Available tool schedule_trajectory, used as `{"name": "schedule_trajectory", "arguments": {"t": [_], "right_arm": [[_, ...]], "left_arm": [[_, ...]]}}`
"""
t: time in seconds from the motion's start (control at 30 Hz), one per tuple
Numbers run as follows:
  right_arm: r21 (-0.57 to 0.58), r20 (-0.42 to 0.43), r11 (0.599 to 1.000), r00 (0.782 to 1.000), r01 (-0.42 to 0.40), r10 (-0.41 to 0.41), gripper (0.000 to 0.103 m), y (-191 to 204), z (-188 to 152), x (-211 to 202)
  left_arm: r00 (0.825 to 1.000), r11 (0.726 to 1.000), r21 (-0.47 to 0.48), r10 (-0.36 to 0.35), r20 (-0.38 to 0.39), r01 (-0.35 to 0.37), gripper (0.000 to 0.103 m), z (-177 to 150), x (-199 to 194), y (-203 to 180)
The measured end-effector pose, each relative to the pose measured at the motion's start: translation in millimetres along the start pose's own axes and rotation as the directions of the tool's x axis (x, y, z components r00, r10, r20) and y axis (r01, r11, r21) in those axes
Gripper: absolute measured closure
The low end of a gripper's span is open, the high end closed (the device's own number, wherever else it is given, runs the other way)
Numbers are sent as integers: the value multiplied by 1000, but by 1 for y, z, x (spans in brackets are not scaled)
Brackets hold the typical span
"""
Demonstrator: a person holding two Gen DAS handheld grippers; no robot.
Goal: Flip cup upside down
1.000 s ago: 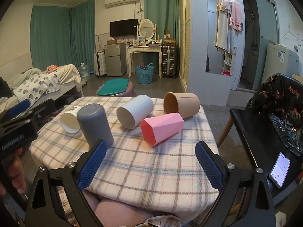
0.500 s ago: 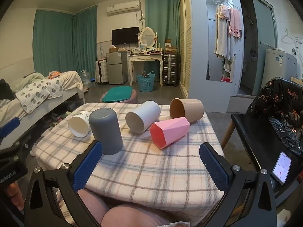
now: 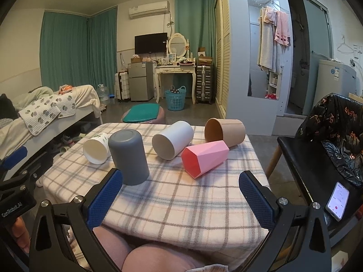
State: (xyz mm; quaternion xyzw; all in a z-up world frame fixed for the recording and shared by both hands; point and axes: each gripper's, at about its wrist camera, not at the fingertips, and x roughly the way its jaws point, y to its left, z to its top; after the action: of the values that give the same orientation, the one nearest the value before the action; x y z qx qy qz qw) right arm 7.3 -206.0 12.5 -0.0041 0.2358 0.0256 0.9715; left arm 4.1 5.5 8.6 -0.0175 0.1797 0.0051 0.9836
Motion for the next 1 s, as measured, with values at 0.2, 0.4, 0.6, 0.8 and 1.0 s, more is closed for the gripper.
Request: {"name": "schedule_trajectory", "arguments": {"t": [0.2,0.4,0.6,0.8,1.0], "right_arm": [[-10,-1,1000,1000,-2,2,0,4,-1,0],[-10,-2,1000,1000,-2,2,0,6,-2,0],[-11,-3,1000,1000,-4,4,0,6,-2,0],[-15,-5,1000,1000,-4,3,0,9,-4,0],[-21,-12,1000,1000,-8,8,0,12,-6,1]], "left_arm": [[1000,1000,-14,-7,-6,7,3,-2,1,4],[1000,1000,-11,-11,-13,11,3,-4,2,3],[1000,1000,-9,-14,-14,14,3,-4,3,3],[1000,1000,-8,-17,-16,17,3,-5,3,2],[1000,1000,-8,-20,-17,19,3,-6,3,1]]}}
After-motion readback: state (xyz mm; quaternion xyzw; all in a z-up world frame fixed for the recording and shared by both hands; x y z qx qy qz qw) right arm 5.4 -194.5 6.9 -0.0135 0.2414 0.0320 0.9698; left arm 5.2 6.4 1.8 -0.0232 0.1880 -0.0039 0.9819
